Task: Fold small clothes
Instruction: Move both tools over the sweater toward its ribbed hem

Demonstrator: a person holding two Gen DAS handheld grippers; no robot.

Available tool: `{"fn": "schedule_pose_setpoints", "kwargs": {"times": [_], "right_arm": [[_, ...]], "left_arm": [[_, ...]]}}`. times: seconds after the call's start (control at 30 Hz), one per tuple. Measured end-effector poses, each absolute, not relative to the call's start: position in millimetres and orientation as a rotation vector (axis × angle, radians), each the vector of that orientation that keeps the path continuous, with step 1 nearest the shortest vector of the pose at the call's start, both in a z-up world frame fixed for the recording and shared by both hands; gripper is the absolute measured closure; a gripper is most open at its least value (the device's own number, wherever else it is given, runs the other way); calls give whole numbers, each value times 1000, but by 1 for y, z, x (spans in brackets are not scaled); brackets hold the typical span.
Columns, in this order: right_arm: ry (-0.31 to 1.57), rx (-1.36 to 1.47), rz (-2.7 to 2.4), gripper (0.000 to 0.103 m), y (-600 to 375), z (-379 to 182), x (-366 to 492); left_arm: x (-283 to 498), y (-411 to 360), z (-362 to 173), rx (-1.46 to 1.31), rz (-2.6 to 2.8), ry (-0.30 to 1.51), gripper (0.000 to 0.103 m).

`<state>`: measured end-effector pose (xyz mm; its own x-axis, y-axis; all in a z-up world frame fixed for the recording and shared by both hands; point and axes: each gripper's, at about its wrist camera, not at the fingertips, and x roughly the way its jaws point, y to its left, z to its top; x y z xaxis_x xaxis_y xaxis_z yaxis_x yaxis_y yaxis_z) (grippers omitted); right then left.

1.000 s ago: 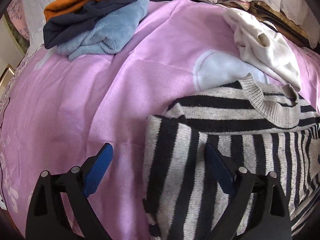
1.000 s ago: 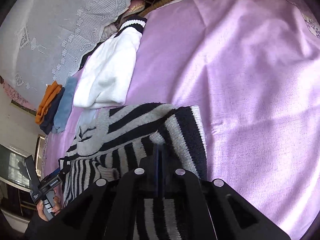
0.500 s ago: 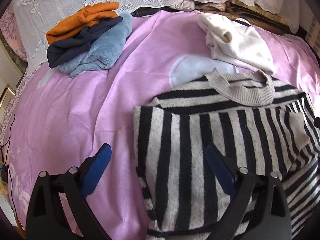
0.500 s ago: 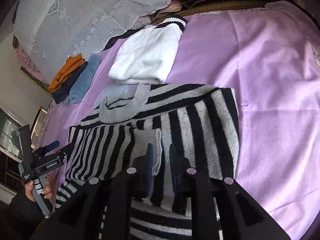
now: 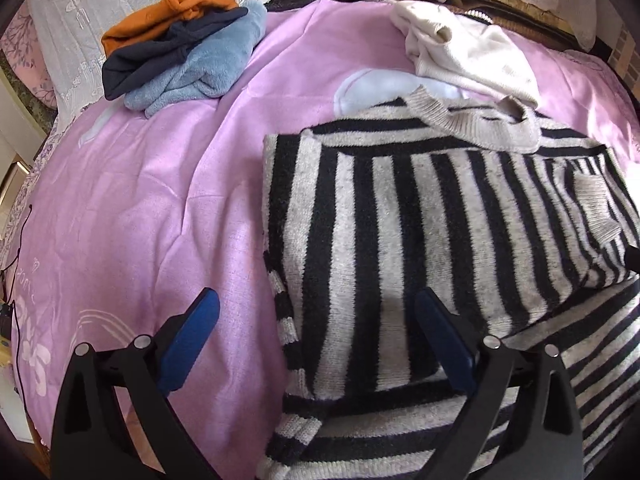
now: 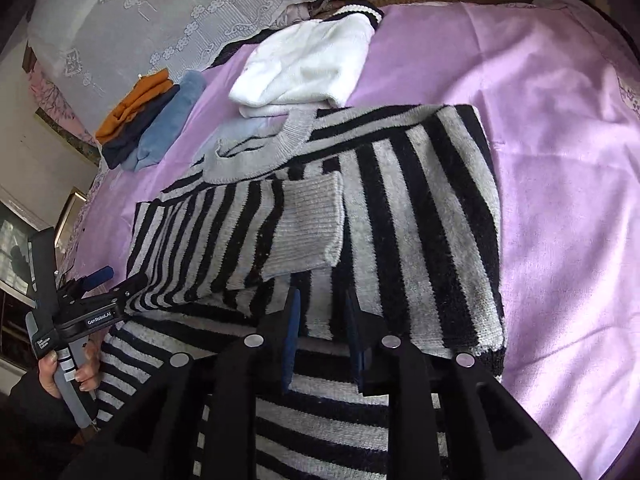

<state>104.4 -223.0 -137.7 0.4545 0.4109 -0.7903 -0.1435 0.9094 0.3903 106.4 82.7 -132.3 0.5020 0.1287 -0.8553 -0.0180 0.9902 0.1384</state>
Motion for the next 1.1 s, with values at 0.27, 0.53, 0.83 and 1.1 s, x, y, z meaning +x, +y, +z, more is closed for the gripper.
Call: {"fn": "schedule_pose_setpoints", "kwargs": {"times": [0.27,0.53,0.83,1.1], "right_arm": [[1039,127,426,79,-156,-132,121],[1084,92,417,75,-149,-150,124],[1038,173,364,72,-165,-128,113],[1110,196,319,71,-160,-152,128]], "left_arm": [[107,58,-150,191,72,1062,5],[108,78,-149,80,98,1068,4],[161,126,-130,72,257,1031,4],[170,125,-148,214,273,1042,4]]}}
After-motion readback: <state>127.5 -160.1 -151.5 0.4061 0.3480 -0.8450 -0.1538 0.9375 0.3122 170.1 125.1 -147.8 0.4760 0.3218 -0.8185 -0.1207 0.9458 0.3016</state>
